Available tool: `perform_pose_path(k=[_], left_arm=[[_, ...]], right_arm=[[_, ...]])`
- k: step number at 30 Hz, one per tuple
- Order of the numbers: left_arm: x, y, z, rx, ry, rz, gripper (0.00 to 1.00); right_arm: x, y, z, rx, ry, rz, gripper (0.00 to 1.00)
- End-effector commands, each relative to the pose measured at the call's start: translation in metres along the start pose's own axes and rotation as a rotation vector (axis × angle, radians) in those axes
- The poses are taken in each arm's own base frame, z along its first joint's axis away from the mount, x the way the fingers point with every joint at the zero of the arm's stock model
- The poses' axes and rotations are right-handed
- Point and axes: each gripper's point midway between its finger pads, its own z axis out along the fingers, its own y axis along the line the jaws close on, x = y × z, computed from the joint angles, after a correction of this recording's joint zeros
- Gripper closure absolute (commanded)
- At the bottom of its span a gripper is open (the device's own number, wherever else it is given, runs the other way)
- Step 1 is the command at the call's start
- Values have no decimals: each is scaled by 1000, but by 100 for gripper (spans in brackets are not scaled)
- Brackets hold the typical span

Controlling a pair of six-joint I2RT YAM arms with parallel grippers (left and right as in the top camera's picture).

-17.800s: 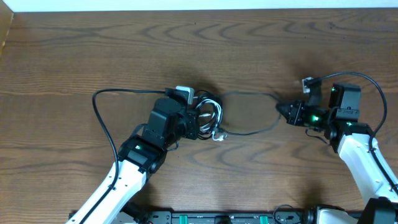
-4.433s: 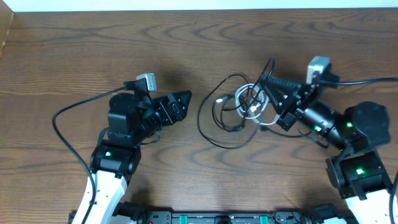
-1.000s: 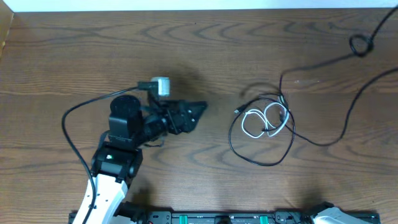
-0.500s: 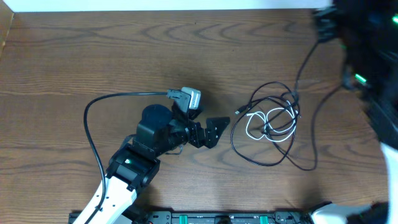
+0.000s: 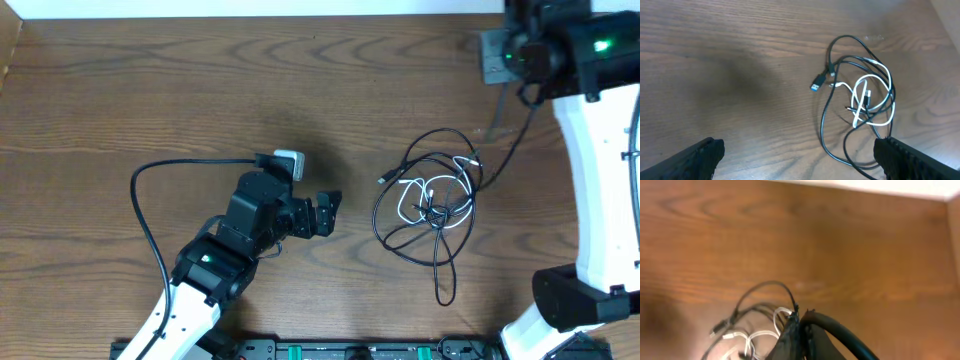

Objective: Untangle cables

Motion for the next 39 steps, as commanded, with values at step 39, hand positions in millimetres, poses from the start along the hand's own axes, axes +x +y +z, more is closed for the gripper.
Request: perform_pose_path(k=[39], left_arm=[[-5, -97, -12, 508, -19, 346, 2]], right_arm=[[0, 118, 27, -771, 61, 93, 99]])
